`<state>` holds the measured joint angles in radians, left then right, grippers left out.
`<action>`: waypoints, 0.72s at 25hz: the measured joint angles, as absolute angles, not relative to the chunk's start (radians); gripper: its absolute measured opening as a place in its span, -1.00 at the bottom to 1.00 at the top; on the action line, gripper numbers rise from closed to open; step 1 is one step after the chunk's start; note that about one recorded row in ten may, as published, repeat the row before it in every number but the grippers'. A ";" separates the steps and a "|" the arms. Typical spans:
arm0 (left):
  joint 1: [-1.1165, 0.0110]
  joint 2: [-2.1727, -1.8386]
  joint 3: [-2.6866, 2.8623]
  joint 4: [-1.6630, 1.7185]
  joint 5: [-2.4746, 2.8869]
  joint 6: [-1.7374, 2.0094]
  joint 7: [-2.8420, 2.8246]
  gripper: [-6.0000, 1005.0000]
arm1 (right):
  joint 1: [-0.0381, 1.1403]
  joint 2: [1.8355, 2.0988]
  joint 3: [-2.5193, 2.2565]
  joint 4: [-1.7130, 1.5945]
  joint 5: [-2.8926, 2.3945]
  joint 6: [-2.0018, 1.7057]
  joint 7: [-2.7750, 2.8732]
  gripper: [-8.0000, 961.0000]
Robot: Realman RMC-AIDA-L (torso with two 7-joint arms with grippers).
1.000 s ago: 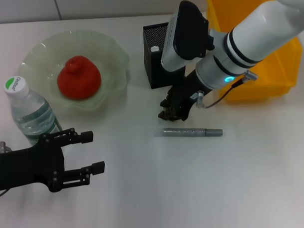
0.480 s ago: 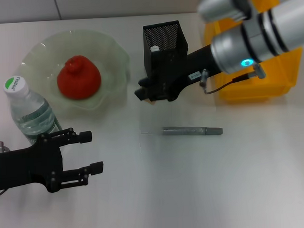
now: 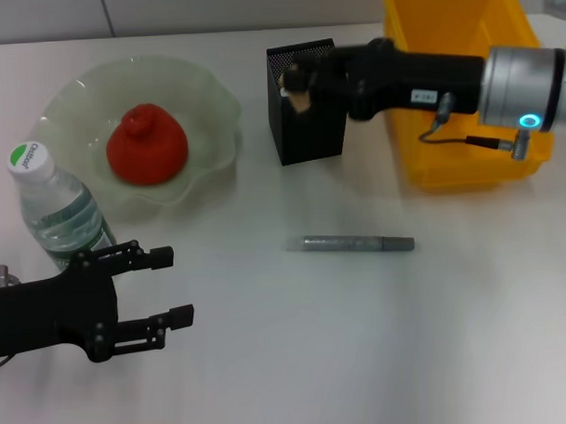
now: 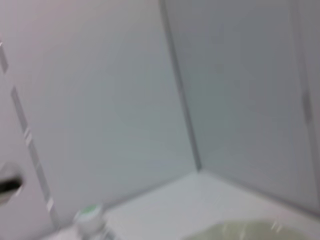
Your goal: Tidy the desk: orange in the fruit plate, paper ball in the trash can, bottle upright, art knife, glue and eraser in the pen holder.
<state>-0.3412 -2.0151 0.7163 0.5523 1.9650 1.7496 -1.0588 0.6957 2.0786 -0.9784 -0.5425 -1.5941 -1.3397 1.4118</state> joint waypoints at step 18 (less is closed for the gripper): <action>-0.340 -2.016 0.716 0.553 1.965 1.763 -1.054 0.54 | 0.765 2.080 -0.897 -0.397 -1.483 -1.070 1.285 -0.27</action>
